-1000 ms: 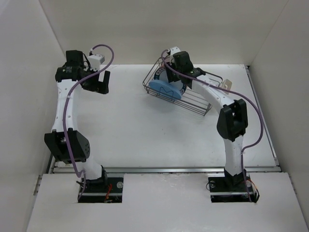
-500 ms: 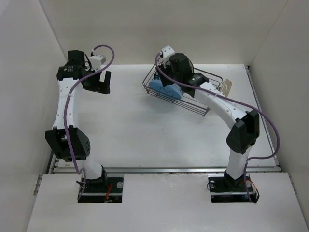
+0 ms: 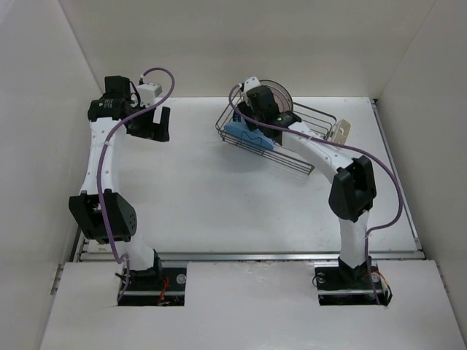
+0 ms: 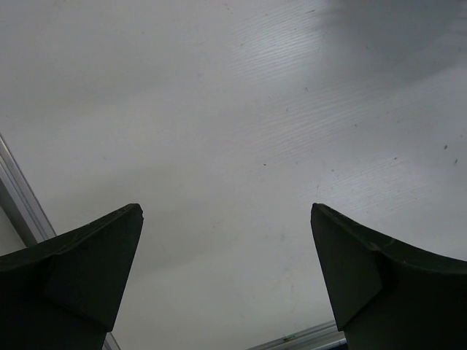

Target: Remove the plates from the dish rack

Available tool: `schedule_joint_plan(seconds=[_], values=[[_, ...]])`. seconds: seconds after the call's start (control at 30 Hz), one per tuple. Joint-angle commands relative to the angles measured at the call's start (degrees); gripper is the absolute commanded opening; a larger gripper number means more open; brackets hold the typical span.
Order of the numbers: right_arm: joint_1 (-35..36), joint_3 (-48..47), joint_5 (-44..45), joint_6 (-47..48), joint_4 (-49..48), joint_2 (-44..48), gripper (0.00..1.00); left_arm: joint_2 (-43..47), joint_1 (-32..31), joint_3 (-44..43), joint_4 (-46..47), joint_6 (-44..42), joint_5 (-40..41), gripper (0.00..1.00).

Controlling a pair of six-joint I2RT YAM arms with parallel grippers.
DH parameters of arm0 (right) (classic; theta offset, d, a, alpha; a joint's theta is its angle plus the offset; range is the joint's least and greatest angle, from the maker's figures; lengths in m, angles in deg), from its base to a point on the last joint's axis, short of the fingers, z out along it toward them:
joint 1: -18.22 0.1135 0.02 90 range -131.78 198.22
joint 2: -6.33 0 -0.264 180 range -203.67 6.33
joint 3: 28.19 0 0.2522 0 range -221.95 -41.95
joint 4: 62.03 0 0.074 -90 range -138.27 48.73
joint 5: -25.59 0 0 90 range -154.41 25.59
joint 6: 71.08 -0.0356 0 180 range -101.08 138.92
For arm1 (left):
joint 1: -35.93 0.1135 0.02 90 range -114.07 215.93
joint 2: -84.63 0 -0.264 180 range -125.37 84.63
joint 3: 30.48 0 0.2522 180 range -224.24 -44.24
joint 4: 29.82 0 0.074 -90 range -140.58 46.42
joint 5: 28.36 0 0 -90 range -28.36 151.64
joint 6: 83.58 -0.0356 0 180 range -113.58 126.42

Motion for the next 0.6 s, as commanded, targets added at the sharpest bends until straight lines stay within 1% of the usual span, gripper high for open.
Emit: schedule_joint_plan(seconds=[0.0, 0.07, 0.13, 0.17, 0.2, 0.27, 0.37, 0.43, 0.5, 0.53, 0.57], values=[[1.38, -0.84, 2.43, 0.93, 2.07, 3.94, 0.64, 1.93, -0.21, -0.50, -0.16, 0.85, -2.07, 1.00], [2.96, 0.64, 1.31, 1.63, 2.07, 7.44, 0.71, 1.93, -0.21, -0.50, -0.16, 0.85, -2.07, 1.00], [3.75, 1.52, -0.98, 2.33, 2.07, 10.00, 0.71, 1.93, -0.21, 0.03, -0.16, 0.85, -2.07, 1.00], [4.63, 3.18, -3.69, 3.12, 2.07, 11.23, 0.72, 1.93, -0.21, 0.03, -0.16, 0.85, -2.59, 1.00], [4.64, 4.33, -4.50, 3.65, 2.07, 13.33, 0.72, 1.93, -0.21, 0.55, -0.16, 0.85, -2.60, 1.00], [6.04, 7.31, -4.51, 4.71, 2.07, 13.97, 0.72, 1.93, -0.21, 0.55, -0.16, 1.37, -2.60, 1.00], [6.74, 8.73, -5.03, 5.85, 4.26, 13.27, 0.72, 1.93, -0.21, 0.55, -0.16, 1.37, -2.60, 1.00], [7.27, 9.26, -3.11, 5.86, 4.79, 11.52, 0.72, 1.93, -0.21, 1.08, -0.16, 1.37, -2.60, 1.00], [7.27, 9.27, 0.13, 5.86, 2.69, 9.67, 0.72, 1.93, -0.21, 1.08, -0.16, 1.37, -2.60, 1.00], [7.27, 7.53, 5.55, 6.38, 2.68, 7.14, 0.75, 1.93, -0.21, 1.08, -0.16, 1.37, -2.60, 1.00], [7.27, 6.12, 7.78, 6.38, 2.68, 5.72, 0.75, 1.93, -0.21, 1.08, -0.16, 1.98, -2.60, 1.00]])
